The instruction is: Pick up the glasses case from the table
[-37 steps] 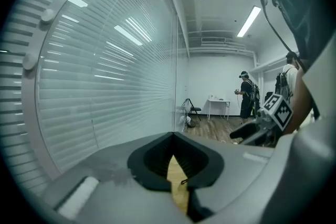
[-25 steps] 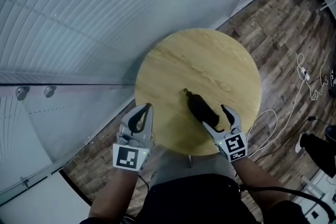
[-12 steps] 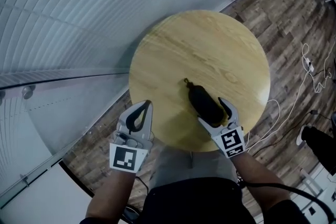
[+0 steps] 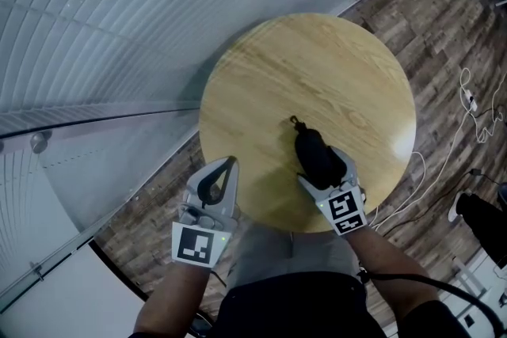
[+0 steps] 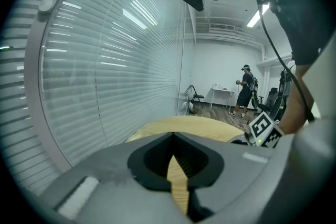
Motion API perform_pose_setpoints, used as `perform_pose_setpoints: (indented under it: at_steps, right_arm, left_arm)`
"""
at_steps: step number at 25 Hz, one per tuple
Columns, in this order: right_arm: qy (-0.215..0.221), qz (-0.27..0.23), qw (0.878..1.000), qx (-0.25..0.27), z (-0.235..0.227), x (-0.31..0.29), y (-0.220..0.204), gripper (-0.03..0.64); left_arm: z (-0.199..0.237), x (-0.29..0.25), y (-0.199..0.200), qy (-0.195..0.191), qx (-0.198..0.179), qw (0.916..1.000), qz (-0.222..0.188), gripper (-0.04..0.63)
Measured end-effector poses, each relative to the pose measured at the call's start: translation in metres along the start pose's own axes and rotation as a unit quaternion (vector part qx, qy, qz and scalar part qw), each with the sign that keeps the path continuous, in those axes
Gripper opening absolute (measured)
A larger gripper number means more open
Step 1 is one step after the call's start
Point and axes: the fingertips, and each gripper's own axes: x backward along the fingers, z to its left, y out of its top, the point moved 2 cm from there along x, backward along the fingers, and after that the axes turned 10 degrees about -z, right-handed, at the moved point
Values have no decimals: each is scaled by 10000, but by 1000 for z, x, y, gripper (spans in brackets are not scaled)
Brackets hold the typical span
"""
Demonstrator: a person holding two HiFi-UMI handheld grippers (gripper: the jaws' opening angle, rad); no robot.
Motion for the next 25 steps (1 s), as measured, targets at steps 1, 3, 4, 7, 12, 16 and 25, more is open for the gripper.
perform_pose_setpoints:
  at_steps: [1, 3, 4, 7, 12, 16, 25]
  right_arm:
    - [-28, 19, 10000, -22, -1, -1, 0, 405]
    - [-74, 56, 9999, -81, -5, -1, 0, 391]
    - [-76, 87, 9999, -116, -6, -1, 1, 380]
    - [-33, 145, 9997, -193, -7, 0, 3, 365]
    - [-33, -60, 9996, -269, -4, 7, 21, 361]
    - [-138, -292, 9989, -353, -8, 19, 44, 362]
    - [-649, -893, 9934, -309, -38, 71, 114, 362]
  left_arm:
    - [2, 1, -1, 11, 7, 10000, 12, 5]
    - [5, 3, -2, 24, 21, 10000, 37, 5]
    - [6, 3, -2, 11, 23, 10000, 45, 5]
    - [9, 7, -1, -92, -14, 9999, 99, 5]
    - [21, 7, 4, -57, 7, 10000, 55, 5]
    - [21, 5, 14, -161, 67, 9998, 7, 5]
    - [6, -10, 75, -391, -30, 9984, -407, 5]
